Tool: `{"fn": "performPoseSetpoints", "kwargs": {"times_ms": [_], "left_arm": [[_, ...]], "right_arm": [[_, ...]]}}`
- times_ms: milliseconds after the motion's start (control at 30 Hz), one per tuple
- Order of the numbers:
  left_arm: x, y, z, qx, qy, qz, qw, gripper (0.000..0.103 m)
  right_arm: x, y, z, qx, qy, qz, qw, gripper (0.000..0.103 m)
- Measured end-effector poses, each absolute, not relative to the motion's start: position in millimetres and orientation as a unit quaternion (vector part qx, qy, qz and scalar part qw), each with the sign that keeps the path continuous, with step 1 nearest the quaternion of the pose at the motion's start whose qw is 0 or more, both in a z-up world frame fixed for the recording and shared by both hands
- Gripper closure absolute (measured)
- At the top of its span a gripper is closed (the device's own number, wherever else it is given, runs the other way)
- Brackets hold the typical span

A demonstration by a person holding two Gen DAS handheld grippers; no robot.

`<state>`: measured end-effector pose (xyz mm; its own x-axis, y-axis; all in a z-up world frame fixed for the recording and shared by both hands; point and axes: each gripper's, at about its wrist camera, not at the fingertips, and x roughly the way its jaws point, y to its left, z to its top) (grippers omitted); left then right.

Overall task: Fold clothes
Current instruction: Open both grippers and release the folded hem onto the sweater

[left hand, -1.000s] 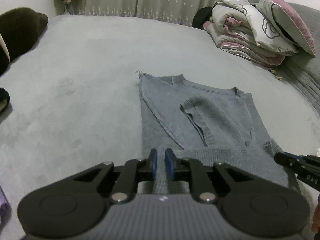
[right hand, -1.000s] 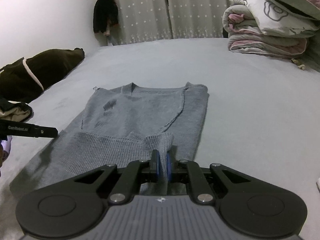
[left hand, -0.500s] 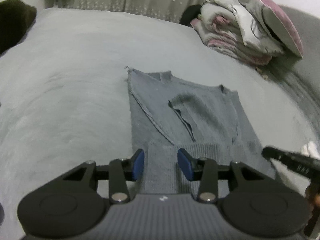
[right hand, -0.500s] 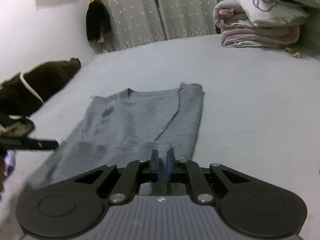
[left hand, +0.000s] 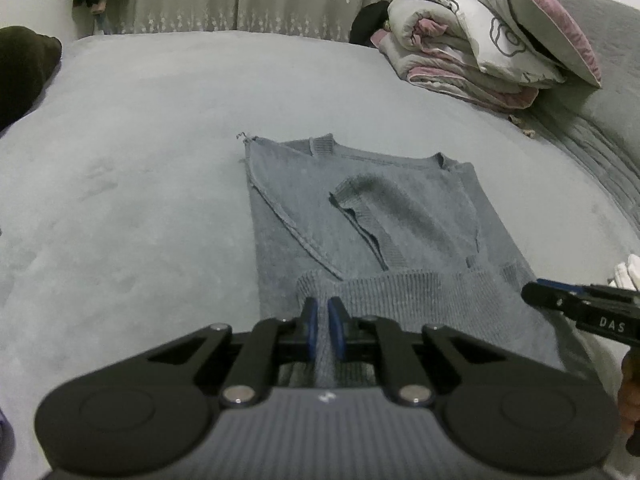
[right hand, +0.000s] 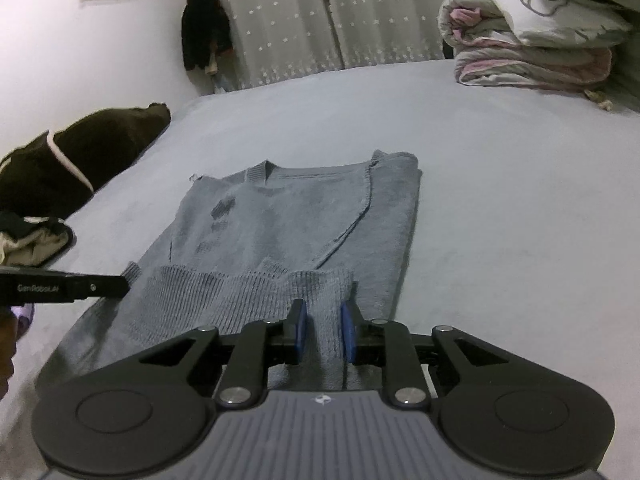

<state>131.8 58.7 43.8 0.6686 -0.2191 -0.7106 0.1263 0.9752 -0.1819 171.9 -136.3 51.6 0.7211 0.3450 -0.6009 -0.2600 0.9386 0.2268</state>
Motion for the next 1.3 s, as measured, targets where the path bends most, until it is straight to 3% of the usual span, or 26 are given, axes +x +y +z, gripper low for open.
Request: {"fn": "performPoseSetpoints", "kwargs": {"times_ms": [167,233,400,567,733,900,1100,1300], "left_arm": [[133.3,57.0,40.1,-0.052,0.398,-0.093,0.911,0.095],[132.7,57.0,42.6,-0.049,0.397,-0.091,0.912,0.096],[126.6,64.3,60.5,-0.068,0.365,-0.082,0.925,0.096],[132.1,66.1,59.3,-0.077,0.353,-0.067,0.93,0.096],[143.5,57.8,37.5,-0.056,0.375,-0.052,0.924,0.095],[141.1,71.1,41.7,-0.078,0.376,-0.024,0.923,0.091],[129.8,75.7,61.6,-0.074,0.349,-0.017,0.934,0.085],[116.8,31.9,50.9,-0.025,0.363,-0.075,0.929,0.08]], "right_arm": [[174.2,-135.1,47.8,0.068,0.336,0.165,0.925,0.074],[173.7,-132.6,47.5,0.061,0.333,0.163,0.927,0.093],[164.3,-130.6,66.1,0.057,0.29,0.15,0.944,0.095],[159.4,-127.7,77.5,0.047,0.259,0.135,0.955,0.095],[175.7,-123.1,46.0,0.027,0.326,0.117,0.938,0.094],[167.8,-124.6,56.7,0.021,0.305,0.104,0.947,0.08],[154.8,-119.2,71.6,0.023,0.287,0.125,0.949,0.08],[153.7,-96.9,62.0,-0.005,0.313,0.162,0.936,0.079]]}}
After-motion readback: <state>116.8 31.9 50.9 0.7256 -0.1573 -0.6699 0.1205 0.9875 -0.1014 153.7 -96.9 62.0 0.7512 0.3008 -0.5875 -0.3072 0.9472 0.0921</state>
